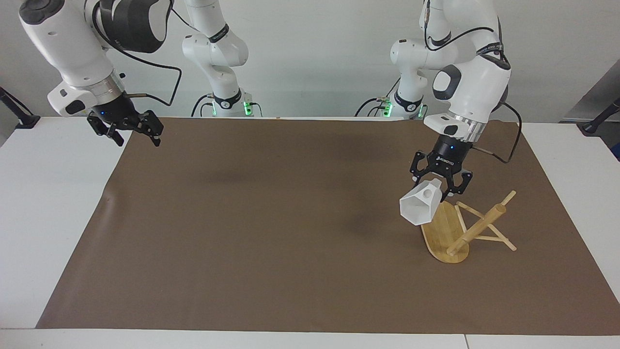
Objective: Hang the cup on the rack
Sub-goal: 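Hang the cup on a rack peg with the left gripper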
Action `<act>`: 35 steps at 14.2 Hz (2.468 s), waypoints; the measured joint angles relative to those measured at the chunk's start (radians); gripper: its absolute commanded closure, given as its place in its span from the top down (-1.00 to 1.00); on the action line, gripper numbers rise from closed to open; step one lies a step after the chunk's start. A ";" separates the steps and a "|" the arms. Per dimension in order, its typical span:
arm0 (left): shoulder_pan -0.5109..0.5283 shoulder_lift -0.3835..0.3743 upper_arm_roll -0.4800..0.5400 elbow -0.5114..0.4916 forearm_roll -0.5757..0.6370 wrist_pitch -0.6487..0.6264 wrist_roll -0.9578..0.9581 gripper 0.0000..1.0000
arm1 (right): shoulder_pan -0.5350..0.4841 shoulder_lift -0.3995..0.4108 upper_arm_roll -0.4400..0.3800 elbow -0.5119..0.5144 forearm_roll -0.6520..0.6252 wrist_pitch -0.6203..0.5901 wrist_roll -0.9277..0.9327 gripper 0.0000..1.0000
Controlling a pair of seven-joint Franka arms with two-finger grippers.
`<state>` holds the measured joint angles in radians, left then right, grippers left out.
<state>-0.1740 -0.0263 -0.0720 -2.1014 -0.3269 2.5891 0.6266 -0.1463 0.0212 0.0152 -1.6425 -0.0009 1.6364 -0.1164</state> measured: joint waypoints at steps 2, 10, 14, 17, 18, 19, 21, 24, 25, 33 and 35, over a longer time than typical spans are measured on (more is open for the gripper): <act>0.013 0.004 0.003 -0.005 0.000 0.005 -0.034 -1.00 | 0.002 0.002 0.000 -0.002 0.000 0.000 0.018 1.00; 0.028 0.021 0.004 -0.015 0.000 0.028 -0.239 -1.00 | 0.003 -0.002 -0.003 0.000 0.000 0.000 0.028 1.00; 0.049 0.022 0.005 -0.015 0.000 0.031 -0.297 -1.00 | 0.003 -0.003 -0.003 0.000 0.000 0.000 0.028 1.00; 0.069 0.023 0.006 -0.015 0.000 0.031 -0.342 -1.00 | 0.003 -0.003 -0.003 0.000 0.000 0.000 0.028 1.00; 0.070 0.024 0.006 -0.015 0.000 0.031 -0.369 -1.00 | 0.003 -0.003 -0.003 0.000 0.000 0.000 0.028 1.00; 0.070 0.026 0.006 -0.015 0.000 0.031 -0.394 -1.00 | 0.002 -0.003 -0.003 0.000 0.000 0.000 0.028 1.00; 0.070 0.034 0.005 -0.015 0.000 0.031 -0.452 -1.00 | 0.002 -0.003 -0.004 0.001 0.000 0.000 0.028 1.00; 0.072 0.055 0.005 -0.013 0.000 0.033 -0.507 -1.00 | 0.005 -0.003 -0.004 0.001 0.000 0.000 0.028 1.00; 0.073 0.059 0.005 -0.010 0.000 0.036 -0.510 -1.00 | 0.006 -0.004 -0.004 0.001 0.000 0.000 0.028 1.00; 0.098 0.095 0.012 0.028 0.000 0.037 -0.516 -1.00 | 0.009 -0.011 -0.004 0.001 0.000 0.000 0.028 1.00; 0.098 0.095 0.012 0.028 0.000 0.037 -0.516 -0.69 | 0.009 -0.011 -0.004 0.001 0.000 0.000 0.028 1.00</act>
<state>-0.0760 0.0686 -0.0604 -2.0733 -0.3269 2.6259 0.1102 -0.1369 0.0106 0.0110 -1.6411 -0.0009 1.6364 -0.0881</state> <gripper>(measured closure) 0.260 0.000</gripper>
